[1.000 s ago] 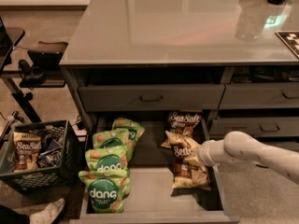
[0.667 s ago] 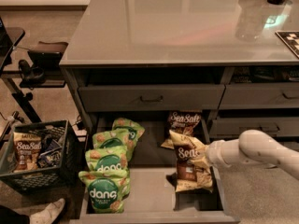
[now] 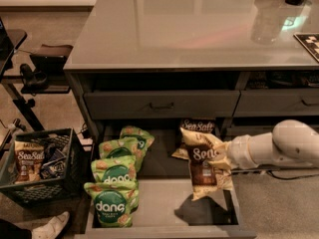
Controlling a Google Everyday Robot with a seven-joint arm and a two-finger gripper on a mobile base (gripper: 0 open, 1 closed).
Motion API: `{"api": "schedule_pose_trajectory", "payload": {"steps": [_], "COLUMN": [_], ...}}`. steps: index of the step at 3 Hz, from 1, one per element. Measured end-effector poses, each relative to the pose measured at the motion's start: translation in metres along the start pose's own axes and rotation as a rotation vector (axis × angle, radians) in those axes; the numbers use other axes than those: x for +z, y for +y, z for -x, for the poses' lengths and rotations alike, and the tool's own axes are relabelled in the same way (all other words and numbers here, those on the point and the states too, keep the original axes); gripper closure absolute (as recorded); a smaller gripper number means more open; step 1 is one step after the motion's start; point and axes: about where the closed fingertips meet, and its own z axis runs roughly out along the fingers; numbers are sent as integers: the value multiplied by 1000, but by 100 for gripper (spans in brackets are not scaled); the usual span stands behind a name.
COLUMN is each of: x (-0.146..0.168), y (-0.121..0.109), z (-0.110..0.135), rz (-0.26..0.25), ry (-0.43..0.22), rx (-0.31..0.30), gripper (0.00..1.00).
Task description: Pick brown chip bag from middle drawer and place on counter
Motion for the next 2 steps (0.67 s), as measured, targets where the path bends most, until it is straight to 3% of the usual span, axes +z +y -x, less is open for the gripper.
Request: {"api": "schedule_pose_trajectory", "payload": {"steps": [1,2], "x": [-26,-27], "y": [-13,-14], "z": [27,28], "rz": [-24,-24], "ry": [-26,-27], "rx": [-26,-28], "gripper": [100,100]}}
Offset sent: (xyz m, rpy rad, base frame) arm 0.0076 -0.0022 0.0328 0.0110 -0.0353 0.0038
